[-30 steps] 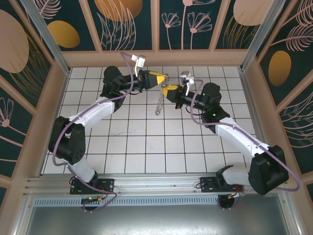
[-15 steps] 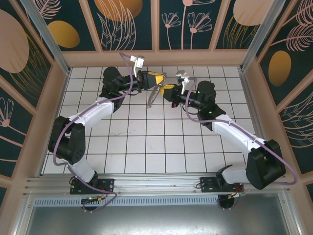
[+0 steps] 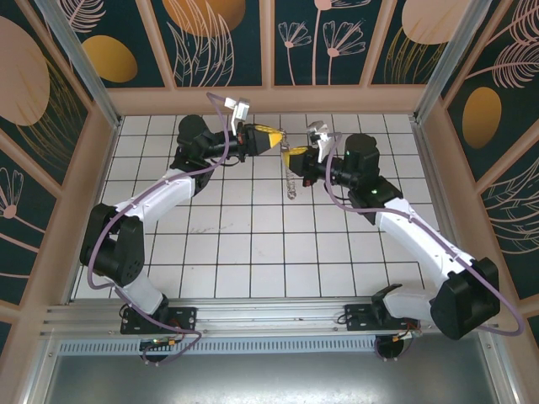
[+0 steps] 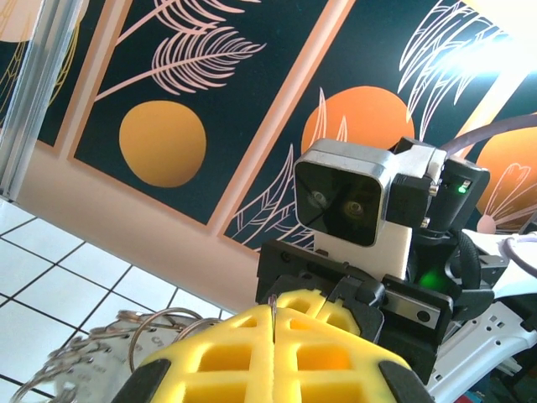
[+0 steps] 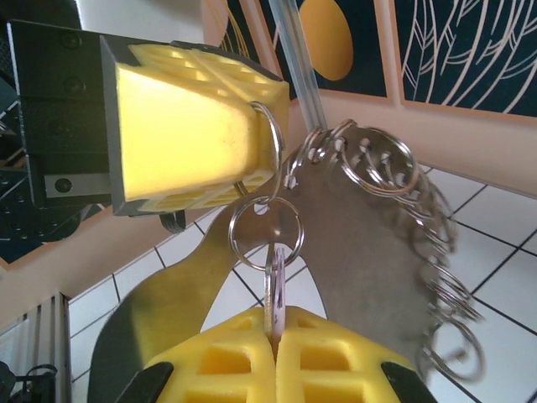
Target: Put the keys on the keyring
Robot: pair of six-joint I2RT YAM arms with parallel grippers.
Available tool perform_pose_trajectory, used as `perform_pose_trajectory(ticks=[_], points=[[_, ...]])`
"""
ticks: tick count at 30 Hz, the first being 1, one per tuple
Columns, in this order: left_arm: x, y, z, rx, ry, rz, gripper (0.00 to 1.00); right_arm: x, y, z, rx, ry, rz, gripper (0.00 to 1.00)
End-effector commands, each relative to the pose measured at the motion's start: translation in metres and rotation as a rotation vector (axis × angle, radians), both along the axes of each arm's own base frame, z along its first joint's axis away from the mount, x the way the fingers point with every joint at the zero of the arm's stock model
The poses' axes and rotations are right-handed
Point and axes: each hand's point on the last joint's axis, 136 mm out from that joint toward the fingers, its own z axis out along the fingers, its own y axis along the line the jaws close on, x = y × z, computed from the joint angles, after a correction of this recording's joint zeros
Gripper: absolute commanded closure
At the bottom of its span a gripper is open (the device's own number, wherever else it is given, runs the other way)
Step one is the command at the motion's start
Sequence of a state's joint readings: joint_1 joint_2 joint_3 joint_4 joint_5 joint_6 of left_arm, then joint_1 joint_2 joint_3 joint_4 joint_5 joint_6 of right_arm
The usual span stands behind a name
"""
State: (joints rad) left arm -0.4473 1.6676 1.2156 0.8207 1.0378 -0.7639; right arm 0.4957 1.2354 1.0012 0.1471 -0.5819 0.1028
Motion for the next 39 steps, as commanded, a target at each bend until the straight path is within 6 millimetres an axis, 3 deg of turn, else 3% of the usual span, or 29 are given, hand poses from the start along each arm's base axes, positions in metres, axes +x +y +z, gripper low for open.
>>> perform_pose_trajectory(ticks=[1, 11, 24, 29, 39], points=[[-0.009, 0.004, 0.018, -0.025, -0.079, 0.013, 1.00, 0.000, -0.007, 0.009, -0.045, -0.021, -0.020, 1.00], [-0.008, 0.003, 0.012, -0.005, -0.084, 0.012, 1.00, 0.014, -0.014, 0.017, -0.124, -0.041, -0.086, 1.00], [-0.005, 0.003, 0.011, -0.001, -0.081, 0.026, 1.00, 0.009, -0.009, 0.027, -0.152, -0.048, -0.036, 1.00], [-0.004, 0.003, 0.009, 0.002, -0.079, 0.026, 1.00, 0.012, -0.016, 0.032, -0.184, -0.063, -0.073, 1.00], [-0.005, 0.003, 0.009, 0.003, -0.079, 0.022, 1.00, 0.018, -0.011, 0.042, -0.195, -0.068, -0.061, 1.00]])
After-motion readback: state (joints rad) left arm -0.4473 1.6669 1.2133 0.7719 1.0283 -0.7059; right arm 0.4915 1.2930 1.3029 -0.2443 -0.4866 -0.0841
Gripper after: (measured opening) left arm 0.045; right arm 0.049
